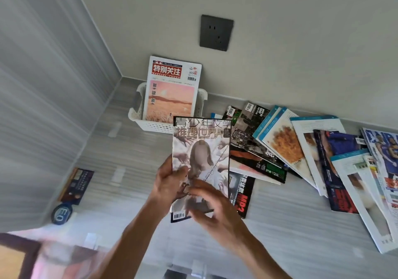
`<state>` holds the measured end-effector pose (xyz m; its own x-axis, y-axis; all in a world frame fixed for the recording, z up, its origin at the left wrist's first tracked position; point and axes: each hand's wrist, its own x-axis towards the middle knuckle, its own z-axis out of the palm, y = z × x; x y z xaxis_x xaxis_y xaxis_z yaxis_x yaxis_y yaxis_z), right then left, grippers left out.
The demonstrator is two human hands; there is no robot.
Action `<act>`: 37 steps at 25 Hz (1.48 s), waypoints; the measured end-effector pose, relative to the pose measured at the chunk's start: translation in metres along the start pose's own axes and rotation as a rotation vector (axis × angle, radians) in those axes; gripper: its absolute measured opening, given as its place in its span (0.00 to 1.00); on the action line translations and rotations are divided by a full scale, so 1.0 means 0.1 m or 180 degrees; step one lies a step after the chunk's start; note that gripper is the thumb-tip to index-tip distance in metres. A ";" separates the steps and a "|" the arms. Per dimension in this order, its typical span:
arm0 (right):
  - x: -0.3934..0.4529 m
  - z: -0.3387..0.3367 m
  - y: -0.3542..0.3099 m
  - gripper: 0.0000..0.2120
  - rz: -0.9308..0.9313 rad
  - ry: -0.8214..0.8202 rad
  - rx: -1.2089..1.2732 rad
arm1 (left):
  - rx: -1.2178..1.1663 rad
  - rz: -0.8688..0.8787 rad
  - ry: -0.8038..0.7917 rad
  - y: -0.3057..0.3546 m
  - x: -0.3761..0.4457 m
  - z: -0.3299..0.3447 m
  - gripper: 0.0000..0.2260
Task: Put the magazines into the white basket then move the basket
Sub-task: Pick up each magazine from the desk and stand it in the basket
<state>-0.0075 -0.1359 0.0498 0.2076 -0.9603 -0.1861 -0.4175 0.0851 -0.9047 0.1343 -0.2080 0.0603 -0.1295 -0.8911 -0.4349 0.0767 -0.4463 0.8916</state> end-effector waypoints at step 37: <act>1.71 -0.41 0.10 0.13 0.1012 0.1564 0.1531 | 0.1519 0.1259 0.0765 0.14 1.33 -0.47 0.16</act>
<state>-0.0125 -0.3107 0.0246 -0.3235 -0.8685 -0.3756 0.0640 0.3759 -0.9244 0.1648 -0.3370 0.0086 0.0469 -0.9984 -0.0302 -0.3804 -0.0458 0.9237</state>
